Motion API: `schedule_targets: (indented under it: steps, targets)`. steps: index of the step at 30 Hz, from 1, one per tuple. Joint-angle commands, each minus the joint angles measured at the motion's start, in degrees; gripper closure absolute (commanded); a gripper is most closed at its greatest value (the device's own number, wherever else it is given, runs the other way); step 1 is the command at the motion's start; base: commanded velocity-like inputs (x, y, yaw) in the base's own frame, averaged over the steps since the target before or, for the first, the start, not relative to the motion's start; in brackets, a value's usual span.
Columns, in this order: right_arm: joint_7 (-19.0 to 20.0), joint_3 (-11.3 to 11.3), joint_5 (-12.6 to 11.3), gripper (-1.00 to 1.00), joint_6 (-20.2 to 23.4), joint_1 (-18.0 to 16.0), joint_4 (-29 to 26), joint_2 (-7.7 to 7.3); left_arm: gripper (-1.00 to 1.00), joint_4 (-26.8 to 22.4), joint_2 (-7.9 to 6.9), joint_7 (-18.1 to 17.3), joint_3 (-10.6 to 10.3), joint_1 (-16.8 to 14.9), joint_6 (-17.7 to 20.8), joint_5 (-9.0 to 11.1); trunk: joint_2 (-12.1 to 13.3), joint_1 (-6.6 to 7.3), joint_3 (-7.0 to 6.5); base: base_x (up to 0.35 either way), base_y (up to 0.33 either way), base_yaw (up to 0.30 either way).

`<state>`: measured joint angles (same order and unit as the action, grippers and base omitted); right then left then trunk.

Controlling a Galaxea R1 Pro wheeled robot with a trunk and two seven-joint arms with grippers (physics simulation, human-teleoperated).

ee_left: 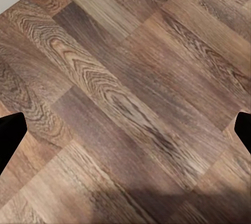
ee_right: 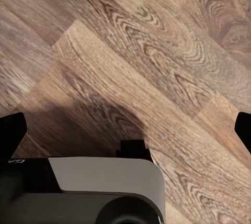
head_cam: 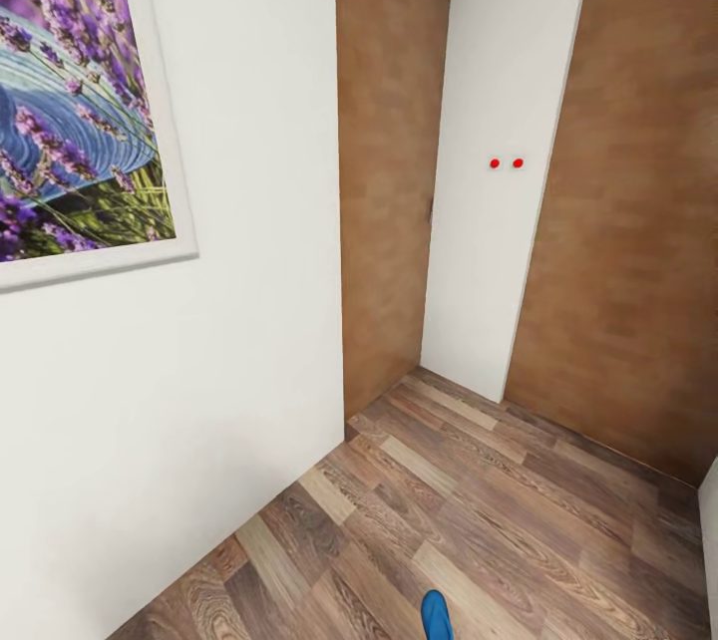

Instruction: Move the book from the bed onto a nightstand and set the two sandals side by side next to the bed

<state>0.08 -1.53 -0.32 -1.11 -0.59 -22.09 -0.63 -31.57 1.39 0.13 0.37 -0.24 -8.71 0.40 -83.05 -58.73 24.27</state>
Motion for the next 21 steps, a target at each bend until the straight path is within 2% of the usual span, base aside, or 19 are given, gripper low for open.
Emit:
schedule_targets:
  steps: [1,11,21]
  targets:
    - [0.01,-0.14,-0.04,-1.00,-0.12,-0.03,0.02,0.02,-1.00,0.02,0.01,0.00,0.04,-0.02,-0.16,0.04,-0.03,0.00,0.06,0.000,0.000,-0.008]
    - [-0.14,-0.14,0.02,-1.00,-0.12,-0.03,-0.01,0.02,-1.00,0.02,0.01,0.01,-0.01,-0.02,-0.16,0.04,-0.03,0.00,0.05,0.000,0.000,0.031]
    - [-0.17,-0.14,-0.03,-1.00,-0.12,-0.03,-0.06,0.02,-1.00,0.02,0.01,-0.02,-0.01,-0.02,-0.16,0.04,-0.03,0.00,0.05,0.000,0.000,0.254]
